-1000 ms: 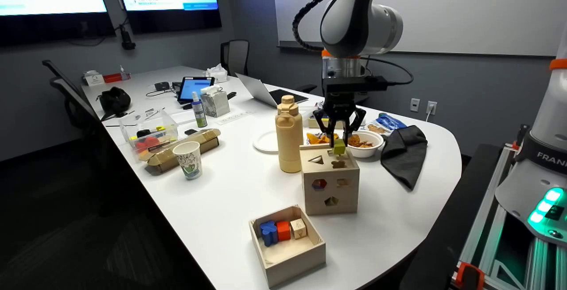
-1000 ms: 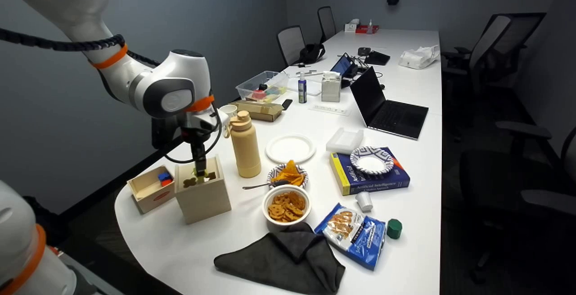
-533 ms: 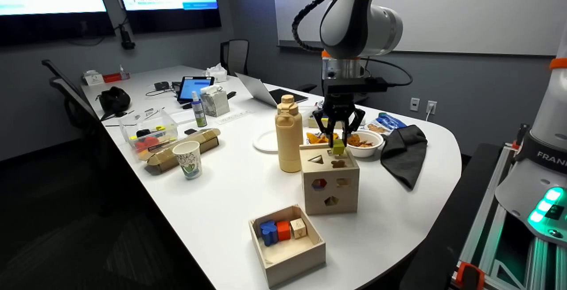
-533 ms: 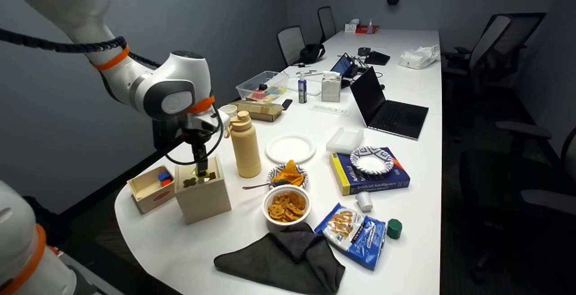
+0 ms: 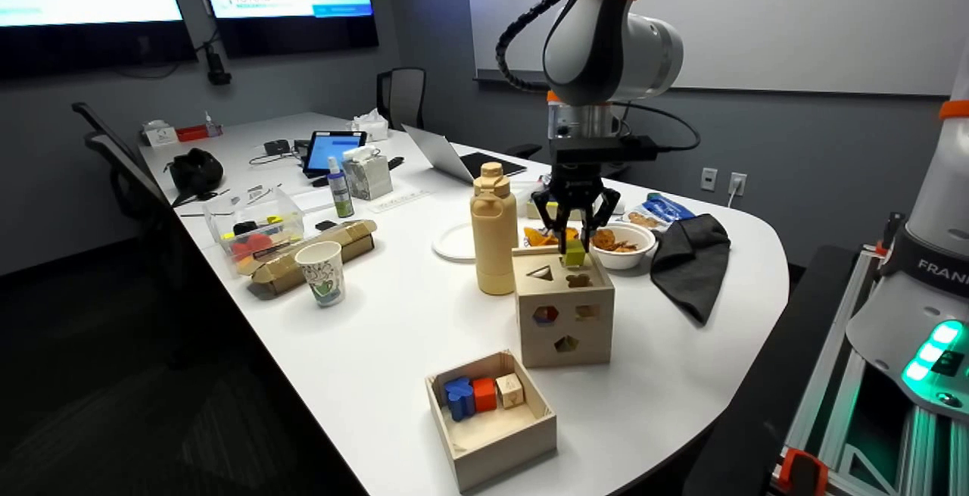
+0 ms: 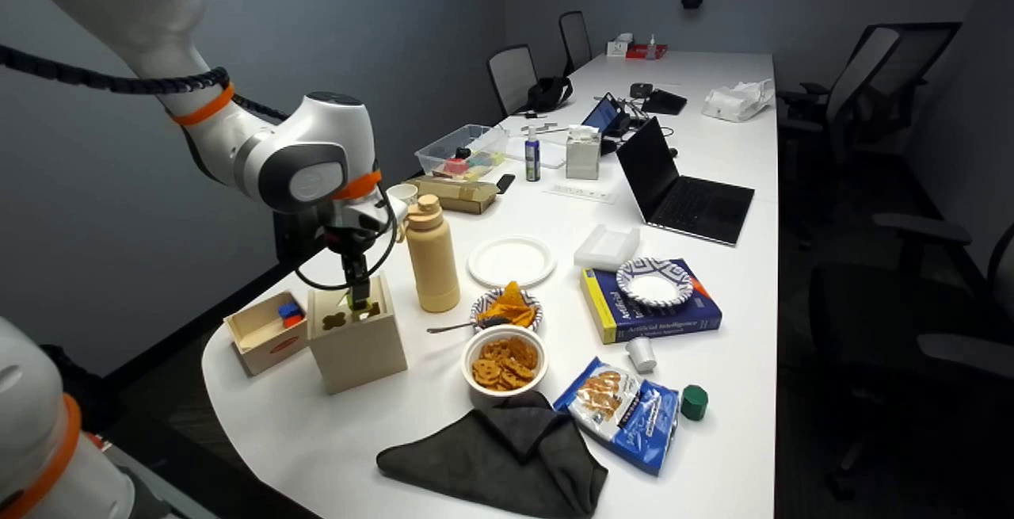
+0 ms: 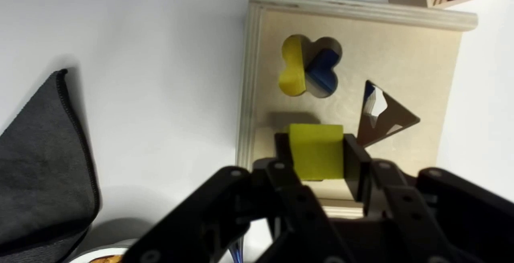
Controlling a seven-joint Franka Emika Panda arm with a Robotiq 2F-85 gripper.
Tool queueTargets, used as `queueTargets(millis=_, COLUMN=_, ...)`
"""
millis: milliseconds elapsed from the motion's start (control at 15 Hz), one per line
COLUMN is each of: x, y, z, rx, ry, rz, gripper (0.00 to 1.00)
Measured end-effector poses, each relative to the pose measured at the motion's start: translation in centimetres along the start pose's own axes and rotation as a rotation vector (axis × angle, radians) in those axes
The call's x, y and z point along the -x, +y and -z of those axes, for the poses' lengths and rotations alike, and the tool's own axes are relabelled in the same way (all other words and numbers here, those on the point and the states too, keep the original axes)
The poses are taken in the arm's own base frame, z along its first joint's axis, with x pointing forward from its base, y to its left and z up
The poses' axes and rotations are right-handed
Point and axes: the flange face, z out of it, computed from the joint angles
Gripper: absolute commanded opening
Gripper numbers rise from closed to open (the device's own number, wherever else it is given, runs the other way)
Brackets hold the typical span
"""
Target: Place the yellow cube in the wooden box through the square cutting on the lid
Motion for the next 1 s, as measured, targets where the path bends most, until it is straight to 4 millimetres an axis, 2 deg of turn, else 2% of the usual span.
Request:
queueTargets(millis=933, x=-1.4, y=0.2, z=-1.2, rx=0.011, ry=-0.013, rz=-0.025, gripper=0.1)
queueTargets(millis=1000, x=-1.5, y=0.1, z=-1.3, rx=0.012, ry=-0.014, rz=-0.025, gripper=0.21)
